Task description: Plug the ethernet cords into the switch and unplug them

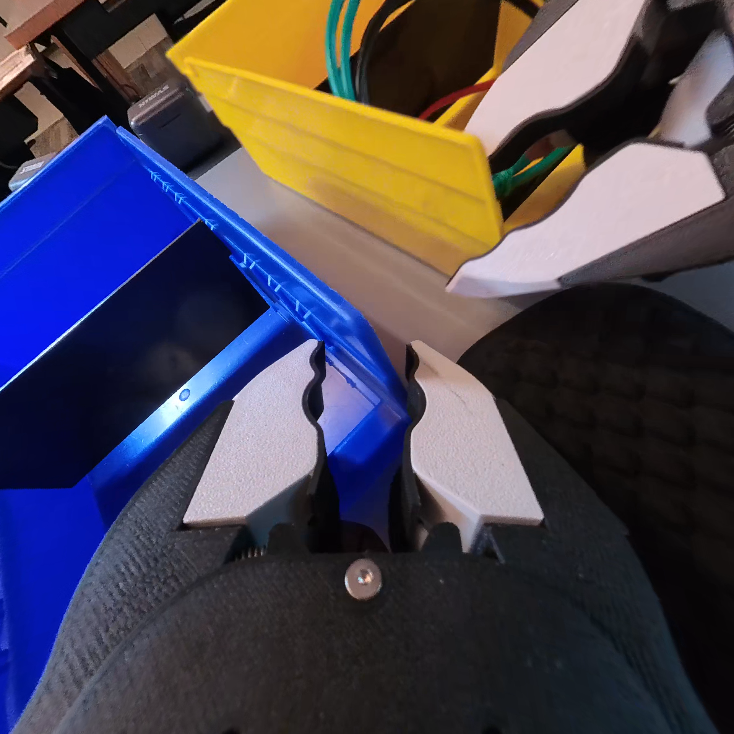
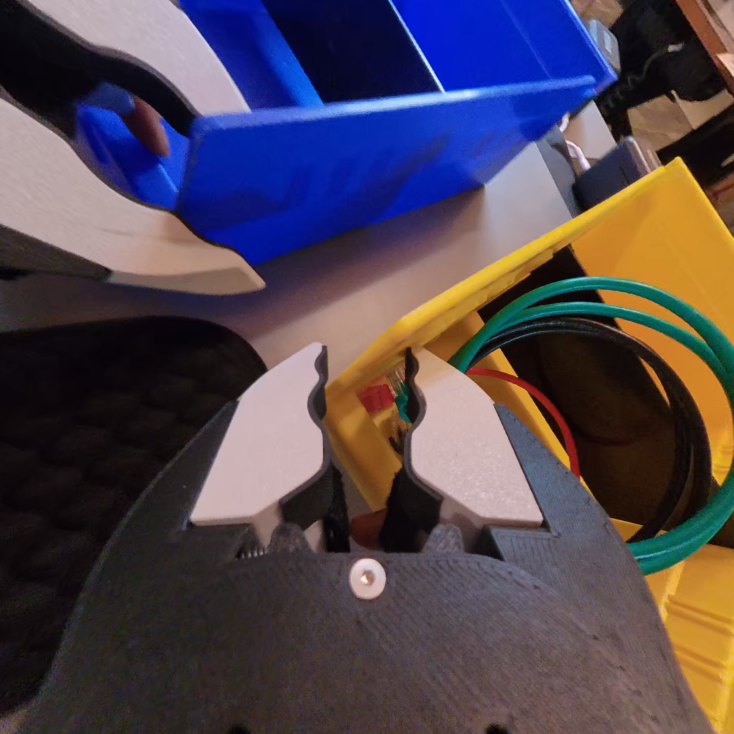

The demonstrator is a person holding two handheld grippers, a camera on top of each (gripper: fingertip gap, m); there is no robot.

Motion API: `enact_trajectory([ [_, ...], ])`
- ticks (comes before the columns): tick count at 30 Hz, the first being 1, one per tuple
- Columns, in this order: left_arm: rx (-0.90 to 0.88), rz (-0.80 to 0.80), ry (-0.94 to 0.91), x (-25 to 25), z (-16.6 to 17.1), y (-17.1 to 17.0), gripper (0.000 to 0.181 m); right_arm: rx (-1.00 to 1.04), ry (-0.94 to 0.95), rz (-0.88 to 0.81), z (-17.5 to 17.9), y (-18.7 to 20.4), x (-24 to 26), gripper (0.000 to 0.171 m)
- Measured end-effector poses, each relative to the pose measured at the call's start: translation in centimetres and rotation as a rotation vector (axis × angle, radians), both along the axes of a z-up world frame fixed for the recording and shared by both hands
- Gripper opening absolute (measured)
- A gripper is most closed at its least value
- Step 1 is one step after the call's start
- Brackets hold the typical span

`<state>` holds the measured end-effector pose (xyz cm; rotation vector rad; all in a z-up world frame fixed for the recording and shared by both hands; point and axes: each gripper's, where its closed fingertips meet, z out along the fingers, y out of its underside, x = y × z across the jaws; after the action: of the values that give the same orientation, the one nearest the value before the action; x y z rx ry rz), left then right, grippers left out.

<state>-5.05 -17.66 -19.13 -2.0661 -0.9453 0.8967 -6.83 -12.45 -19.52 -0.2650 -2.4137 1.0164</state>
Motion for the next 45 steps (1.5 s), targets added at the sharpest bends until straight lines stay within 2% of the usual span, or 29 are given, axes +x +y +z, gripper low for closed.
enact_trajectory([
  [2,0.009,-0.026,-0.02,0.3,-0.1,0.1,0.043,-0.035,-0.023,0.062,0.1,-1.1,0.8,0.04],
  [4,0.047,-0.074,-0.048,1.1,0.4,0.3,0.056,-0.135,-0.052,0.113,1.1,-1.9,2.0,0.047],
  [7,0.196,-0.134,-0.002,2.8,3.9,-0.6,0.068,-0.326,-0.041,0.134,4.4,-2.5,3.4,0.059],
  [10,0.346,-0.039,0.204,3.8,9.1,-5.1,0.071,-0.518,0.021,0.16,8.0,-3.5,5.5,0.06],
  [13,0.48,0.234,0.463,4.0,12.7,-12.9,0.071,-0.525,0.063,0.147,8.2,-4.8,6.7,0.057],
  [15,0.507,0.387,0.513,4.0,12.1,-17.2,0.072,-0.426,0.04,0.099,6.5,-5.6,6.2,0.058],
  [17,0.507,0.471,0.459,3.5,9.7,-19.6,0.079,-0.367,-0.027,0.065,5.1,-6.2,5.8,0.058],
  [20,0.491,0.488,0.297,2.3,5.7,-20.1,0.09,-0.297,-0.048,0.034,4.1,-6.9,4.9,0.041],
  [22,0.474,0.482,0.223,1.4,3.6,-19.8,0.09,-0.209,-0.019,0.018,2.9,-7.0,4.1,0.035],
  [24,0.433,0.465,0.164,0.8,1.7,-19.2,0.071,-0.152,-0.035,0.01,1.6,-7.2,3.7,0.032],
  [26,0.352,0.533,0.174,1.0,1.6,-20.0,0.021,-0.146,-0.002,0.003,1.6,-7.3,3.3,0.028],
  [27,0.273,0.574,0.181,1.3,1.6,-20.8,0.008,-0.147,0.008,0.009,1.7,-7.3,3.3,0.027],
  [28,0.212,0.594,0.185,1.6,1.8,-21.1,0.007,-0.153,0.03,0.018,1.9,-7.5,3.3,0.026],
  [31,0.227,0.612,0.283,2.4,4.6,-21.0,0.006,-0.179,0.111,0.036,2.8,-7.6,3.4,0.026],
  [36,0.284,0.607,0.563,4.4,11.9,-19.0,0.006,-0.314,0.329,0.034,9.8,-5.4,4.3,0.023],
  [40,0.316,0.531,0.68,4.9,16.5,-13.9,0.006,-0.341,0.454,-0.019,14.3,-0.3,5.2,0.022],
  [45,0.349,0.364,0.688,3.0,19.3,-4.7,0.007,-0.336,0.522,-0.154,16.7,9.0,5.7,0.022],
])
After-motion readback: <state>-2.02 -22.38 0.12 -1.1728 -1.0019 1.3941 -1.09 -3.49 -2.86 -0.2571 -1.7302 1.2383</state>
